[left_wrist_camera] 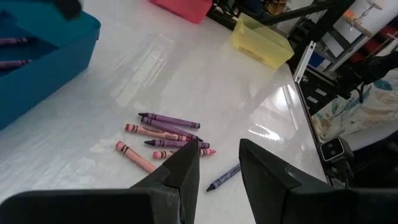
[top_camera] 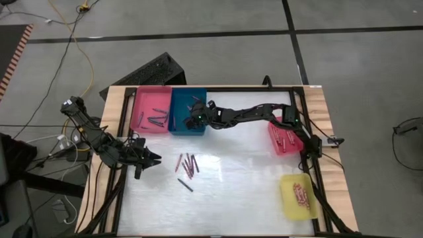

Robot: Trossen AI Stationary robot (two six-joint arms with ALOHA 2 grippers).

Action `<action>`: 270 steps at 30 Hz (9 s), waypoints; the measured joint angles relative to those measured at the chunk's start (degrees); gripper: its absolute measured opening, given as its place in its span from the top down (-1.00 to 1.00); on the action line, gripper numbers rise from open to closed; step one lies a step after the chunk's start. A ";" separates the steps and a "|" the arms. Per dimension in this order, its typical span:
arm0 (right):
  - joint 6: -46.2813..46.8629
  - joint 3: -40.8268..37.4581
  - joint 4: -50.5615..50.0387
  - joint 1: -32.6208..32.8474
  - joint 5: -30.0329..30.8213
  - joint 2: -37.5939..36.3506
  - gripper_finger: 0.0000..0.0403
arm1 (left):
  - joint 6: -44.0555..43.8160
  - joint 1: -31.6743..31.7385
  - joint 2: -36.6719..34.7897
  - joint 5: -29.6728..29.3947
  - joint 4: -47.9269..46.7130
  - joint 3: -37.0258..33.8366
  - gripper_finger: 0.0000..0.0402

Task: Sort crayons
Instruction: Put the purple crayon into the blue bin, then put the blue crayon into the large red bin

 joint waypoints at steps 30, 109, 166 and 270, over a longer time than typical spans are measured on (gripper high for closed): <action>-3.30 6.64 -4.68 0.09 -5.53 3.25 0.49 | -0.85 0.00 0.00 0.70 -0.10 0.00 0.49; 24.11 16.93 -38.14 30.12 8.28 9.47 0.47 | -3.37 0.00 0.00 0.42 -1.45 0.00 0.49; 16.30 17.75 -40.26 27.69 10.94 -0.47 0.99 | -3.85 0.02 0.02 0.37 -1.97 0.00 0.49; 3.98 22.83 -30.94 6.32 4.09 7.16 0.62 | -7.52 0.00 0.13 1.86 -3.80 -0.11 0.49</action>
